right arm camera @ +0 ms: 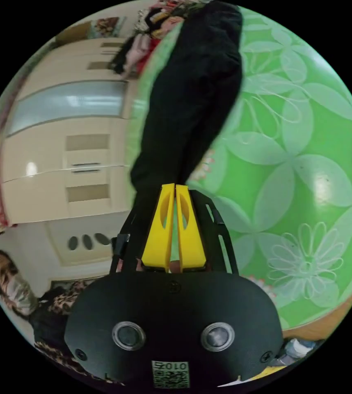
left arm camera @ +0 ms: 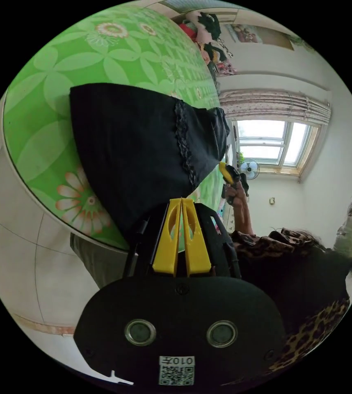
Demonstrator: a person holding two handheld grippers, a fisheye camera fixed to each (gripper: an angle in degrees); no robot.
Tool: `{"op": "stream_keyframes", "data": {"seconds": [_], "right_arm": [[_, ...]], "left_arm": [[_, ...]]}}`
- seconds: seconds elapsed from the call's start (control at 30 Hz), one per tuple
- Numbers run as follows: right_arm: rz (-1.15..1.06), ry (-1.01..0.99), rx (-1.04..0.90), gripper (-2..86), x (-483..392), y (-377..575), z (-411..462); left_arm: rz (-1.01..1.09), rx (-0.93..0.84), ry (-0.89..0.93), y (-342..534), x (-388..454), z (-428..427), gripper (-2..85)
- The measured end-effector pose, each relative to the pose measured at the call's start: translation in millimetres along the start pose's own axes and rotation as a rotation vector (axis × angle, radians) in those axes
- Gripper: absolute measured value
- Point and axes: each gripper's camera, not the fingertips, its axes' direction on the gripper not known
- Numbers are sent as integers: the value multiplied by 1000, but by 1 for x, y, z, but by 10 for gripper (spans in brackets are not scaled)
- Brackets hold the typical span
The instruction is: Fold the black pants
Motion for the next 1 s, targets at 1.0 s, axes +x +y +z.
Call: {"op": "stream_keyframes", "data": {"seconds": [1.0], "right_arm": [[-435,-30,-445,82,-107,38,133]], "left_arm": [[-303,326,-257,60,-7,-23,18]]}}
